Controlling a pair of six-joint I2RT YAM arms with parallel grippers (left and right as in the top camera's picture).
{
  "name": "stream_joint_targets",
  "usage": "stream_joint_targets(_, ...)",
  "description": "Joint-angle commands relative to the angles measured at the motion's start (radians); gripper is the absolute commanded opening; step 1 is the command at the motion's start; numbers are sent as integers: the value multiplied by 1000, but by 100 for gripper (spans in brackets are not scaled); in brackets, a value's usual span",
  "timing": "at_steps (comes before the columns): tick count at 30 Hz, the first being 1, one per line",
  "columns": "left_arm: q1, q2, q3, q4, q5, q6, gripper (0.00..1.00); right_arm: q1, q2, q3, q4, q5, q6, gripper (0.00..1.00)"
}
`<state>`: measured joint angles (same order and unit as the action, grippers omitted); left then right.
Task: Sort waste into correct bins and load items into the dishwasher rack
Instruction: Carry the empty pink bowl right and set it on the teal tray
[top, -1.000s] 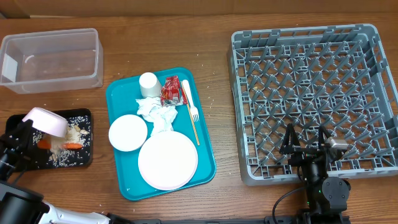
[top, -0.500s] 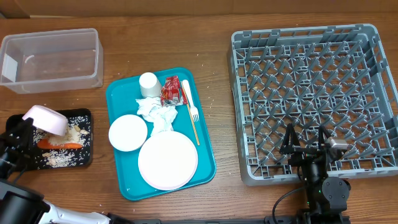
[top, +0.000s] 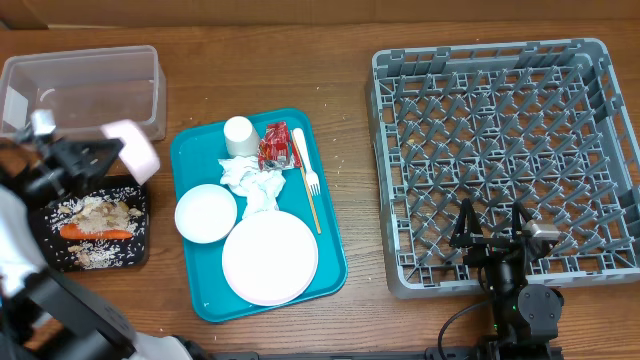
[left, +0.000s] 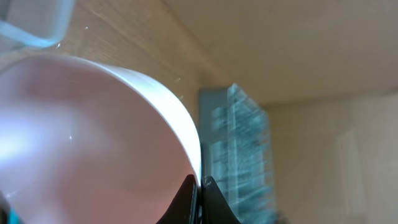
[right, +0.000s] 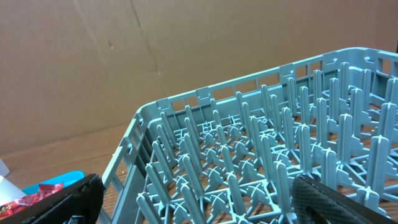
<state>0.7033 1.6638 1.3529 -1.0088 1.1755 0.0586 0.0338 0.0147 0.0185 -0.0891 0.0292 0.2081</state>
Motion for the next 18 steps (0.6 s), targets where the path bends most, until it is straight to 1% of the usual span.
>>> stream_joint_targets(1,-189,-88,53,29,-392,-20,4,5,-11,-10,8,-5,-7,100)
stream_joint_targets(4,-338,-86,54,80,-702,-126,4,5,-11,-11,8,-5,-7,100)
stream_joint_targets(5,-420,-73,54,102,-834,-154,4,5,-11,-10,8,-5,-6,100)
stream_joint_targets(6,-468,-64,54,115,-890,-164,4,5,-11,-10,8,-5,-7,100)
stream_joint_targets(9,-562,-37,54,148,-992,-178,4,5,-11,-10,8,-5,-7,100)
stream_joint_targets(12,-626,-4,54,170,-1098,-220,4,5,-11,-10,8,-5,-7,100)
stream_joint_targets(18,-699,56,54,204,-1114,-186,4,5,-11,-10,8,-5,-7,100)
